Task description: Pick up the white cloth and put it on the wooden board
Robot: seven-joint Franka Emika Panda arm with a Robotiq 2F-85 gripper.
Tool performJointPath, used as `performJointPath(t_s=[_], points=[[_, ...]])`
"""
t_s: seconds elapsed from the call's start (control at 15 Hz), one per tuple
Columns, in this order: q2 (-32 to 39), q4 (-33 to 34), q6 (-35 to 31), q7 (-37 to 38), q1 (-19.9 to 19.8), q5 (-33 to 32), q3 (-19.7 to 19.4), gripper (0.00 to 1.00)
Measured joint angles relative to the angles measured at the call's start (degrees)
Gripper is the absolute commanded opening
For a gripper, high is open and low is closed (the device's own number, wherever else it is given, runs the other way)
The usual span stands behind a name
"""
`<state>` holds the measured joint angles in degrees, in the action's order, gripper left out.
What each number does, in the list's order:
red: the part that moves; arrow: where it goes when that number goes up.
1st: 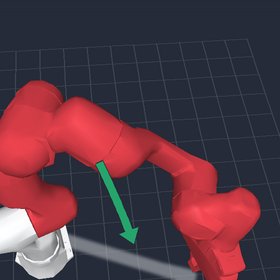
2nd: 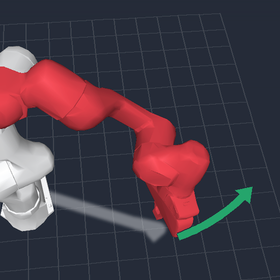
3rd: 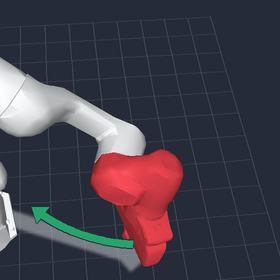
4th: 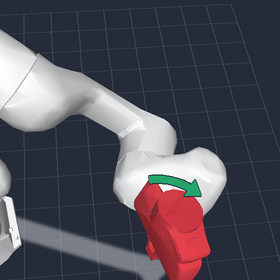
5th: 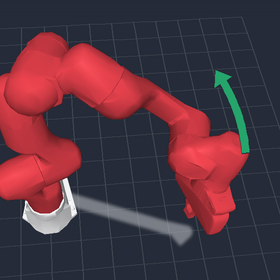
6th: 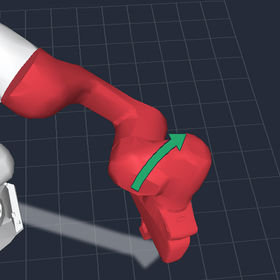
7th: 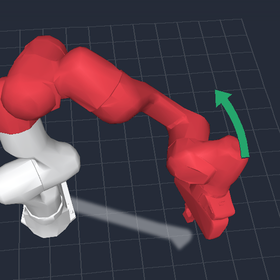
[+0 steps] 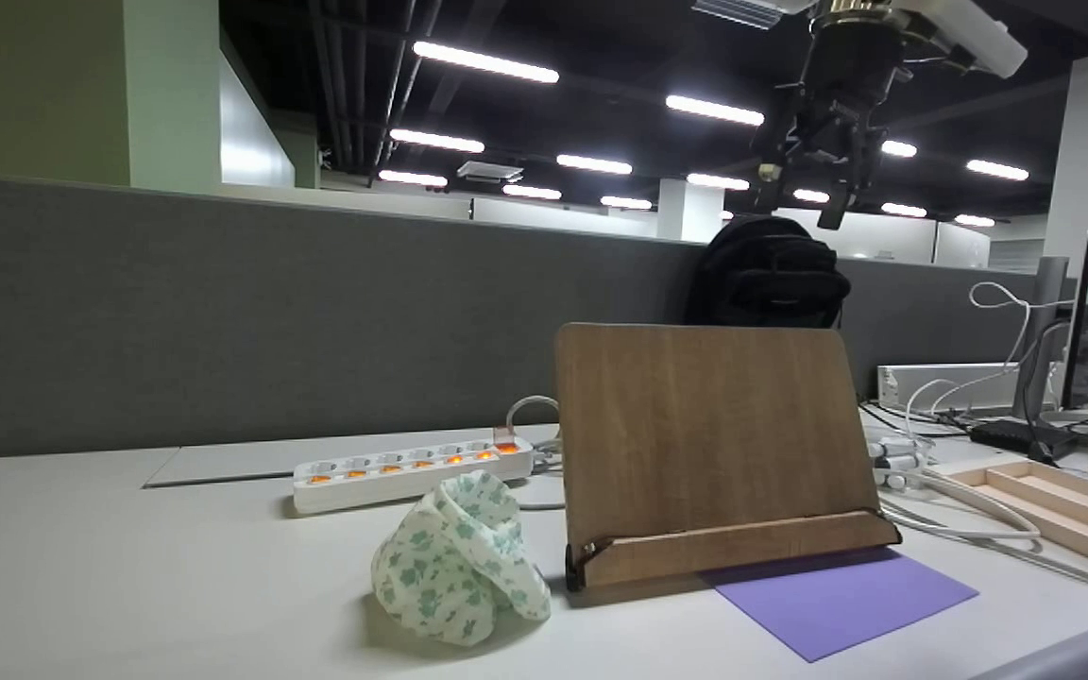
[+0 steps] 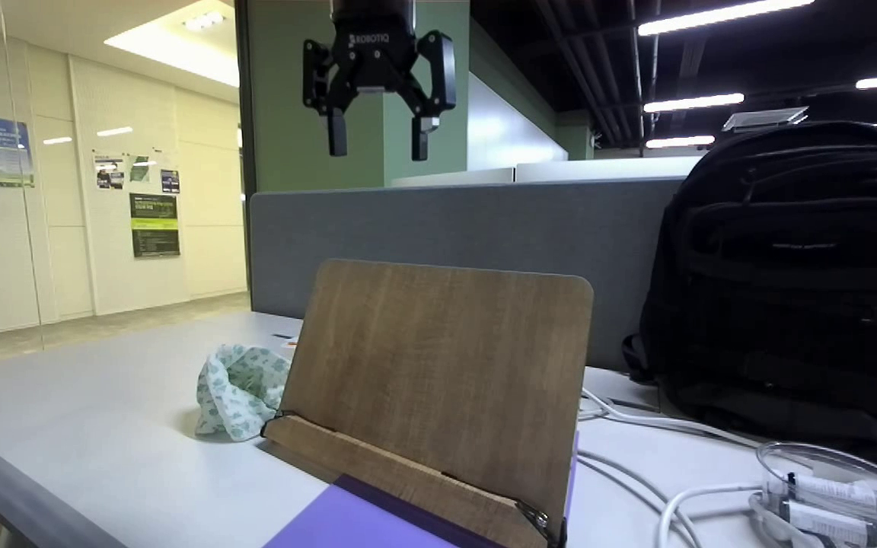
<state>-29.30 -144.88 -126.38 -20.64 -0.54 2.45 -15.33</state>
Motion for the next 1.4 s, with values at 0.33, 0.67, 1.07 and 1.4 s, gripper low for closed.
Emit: performJointPath(t_s=[0.33,0.67,1.07,1.4], points=[[0.1,0.0,-0.8,0.0,-0.1,0.0,-0.3,1.00],[0.2,-1.6,0.5,0.1,-0.2,-0.1,1.4,1.00],[0.5,-3.7,0.3,0.4,-0.2,-0.1,3.4,1.00],[0.5,-3.7,0.3,0.4,-0.3,-0.1,3.4,1.00]])
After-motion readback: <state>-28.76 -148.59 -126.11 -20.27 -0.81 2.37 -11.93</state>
